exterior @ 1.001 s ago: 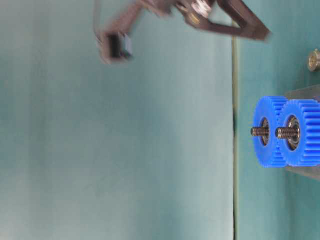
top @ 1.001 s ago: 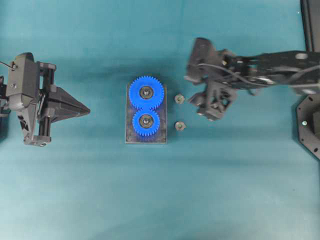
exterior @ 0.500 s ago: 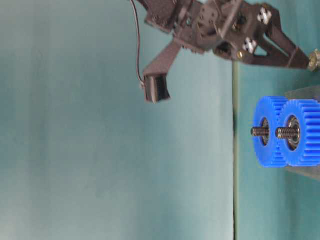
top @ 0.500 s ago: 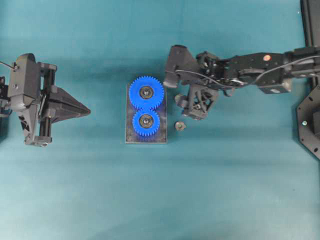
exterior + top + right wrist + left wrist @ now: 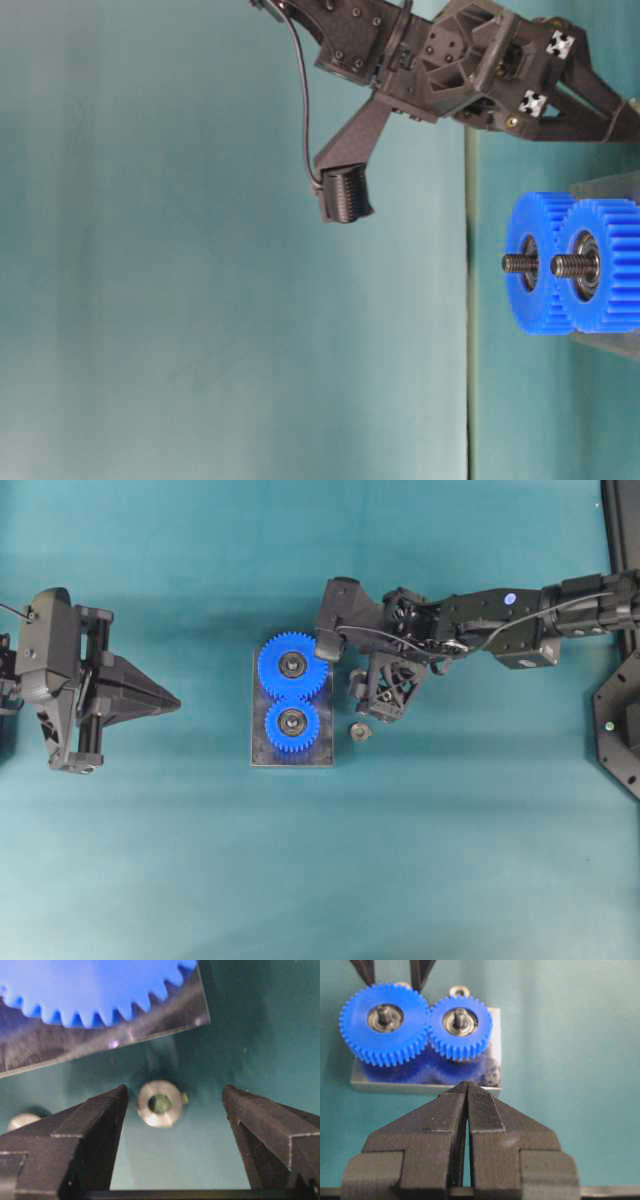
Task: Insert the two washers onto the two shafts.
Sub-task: 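Lower the right gripper and pinch the upper washer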
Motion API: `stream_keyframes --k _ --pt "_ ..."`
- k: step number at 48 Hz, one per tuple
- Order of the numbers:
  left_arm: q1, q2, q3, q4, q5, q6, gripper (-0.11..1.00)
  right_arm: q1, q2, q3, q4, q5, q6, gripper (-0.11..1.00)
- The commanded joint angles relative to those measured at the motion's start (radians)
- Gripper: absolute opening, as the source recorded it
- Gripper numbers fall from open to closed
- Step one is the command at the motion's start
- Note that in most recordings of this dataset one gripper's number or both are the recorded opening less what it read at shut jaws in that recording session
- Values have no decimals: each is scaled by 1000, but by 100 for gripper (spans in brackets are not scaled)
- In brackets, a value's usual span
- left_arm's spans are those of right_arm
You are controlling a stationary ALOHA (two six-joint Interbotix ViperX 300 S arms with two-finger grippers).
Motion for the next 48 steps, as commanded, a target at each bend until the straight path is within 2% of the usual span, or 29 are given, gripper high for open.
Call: stream_keyframes --k 1,21,37,43,48 --pt "-2 -2 -12 2 -9 0 0 6 -12 -17 0 11 -5 81" --pt "-2 0 -11 2 -9 -2 0 31 15 -35 0 17 -3 71" --pt "-2 2 -11 2 -9 -3 0 58 25 -43 -2 21 -2 49" --pt "-2 0 -11 2 -9 -3 0 60 23 -52 -2 52 0 29" --pt "-2 0 -11 2 -9 -2 0 60 23 -57 -2 72 0 29"
